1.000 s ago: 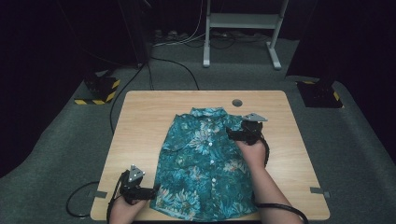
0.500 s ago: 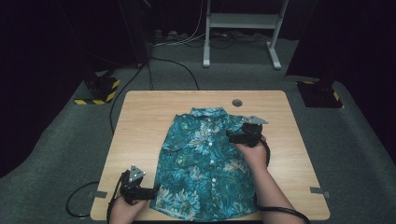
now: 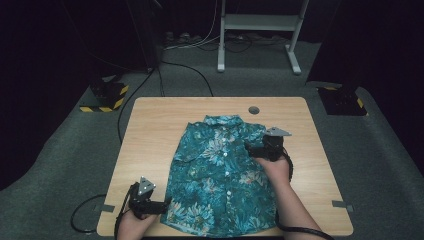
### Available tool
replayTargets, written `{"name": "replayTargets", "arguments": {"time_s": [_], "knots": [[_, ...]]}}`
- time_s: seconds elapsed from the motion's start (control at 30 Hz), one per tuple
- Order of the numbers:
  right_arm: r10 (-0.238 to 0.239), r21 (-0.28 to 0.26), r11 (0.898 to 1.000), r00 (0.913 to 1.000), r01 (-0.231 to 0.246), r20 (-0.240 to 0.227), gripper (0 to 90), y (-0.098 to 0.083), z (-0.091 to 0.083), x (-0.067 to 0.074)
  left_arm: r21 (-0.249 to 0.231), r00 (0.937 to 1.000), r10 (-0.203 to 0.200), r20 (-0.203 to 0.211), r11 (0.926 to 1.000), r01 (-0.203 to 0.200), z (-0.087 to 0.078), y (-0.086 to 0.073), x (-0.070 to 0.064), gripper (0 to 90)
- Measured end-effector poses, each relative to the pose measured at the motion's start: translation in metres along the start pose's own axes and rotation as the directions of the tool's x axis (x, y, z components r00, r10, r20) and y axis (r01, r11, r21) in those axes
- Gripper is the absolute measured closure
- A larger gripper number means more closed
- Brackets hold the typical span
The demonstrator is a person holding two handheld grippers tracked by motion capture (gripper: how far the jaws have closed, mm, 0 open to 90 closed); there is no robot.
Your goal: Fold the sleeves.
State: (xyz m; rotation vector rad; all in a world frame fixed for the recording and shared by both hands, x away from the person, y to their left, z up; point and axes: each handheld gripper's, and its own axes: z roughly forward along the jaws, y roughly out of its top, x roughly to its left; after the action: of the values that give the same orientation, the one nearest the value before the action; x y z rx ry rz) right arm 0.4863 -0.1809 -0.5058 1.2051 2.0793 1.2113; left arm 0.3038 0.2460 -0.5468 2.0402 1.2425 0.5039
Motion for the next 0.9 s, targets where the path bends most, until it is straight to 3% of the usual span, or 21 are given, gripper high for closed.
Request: {"name": "replayTargets", "arguments": {"time_s": [0.13,0.5,0.9], "knots": [[-0.022,-0.002,1.0,0.9998,0.022,-0.004,0.0,-0.002,-0.004,0.003,0.002,1.0,0.003,-0.001,1.0,-0.003,0.0,0.0,-0.001,0.9],[-0.022,-0.029,0.999,0.9996,0.022,-0.016,0.0,-0.007,-0.02,0.004,0.004,1.0,0.007,-0.004,1.0,-0.007,0.0,0.0,-0.001,0.9],[-0.005,-0.039,0.999,1.0,0.005,-0.006,0.0,-0.02,-0.043,-0.004,0.004,0.9999,0.009,-0.007,1.0,-0.009,0.001,0.0,-0.001,0.8]]}}
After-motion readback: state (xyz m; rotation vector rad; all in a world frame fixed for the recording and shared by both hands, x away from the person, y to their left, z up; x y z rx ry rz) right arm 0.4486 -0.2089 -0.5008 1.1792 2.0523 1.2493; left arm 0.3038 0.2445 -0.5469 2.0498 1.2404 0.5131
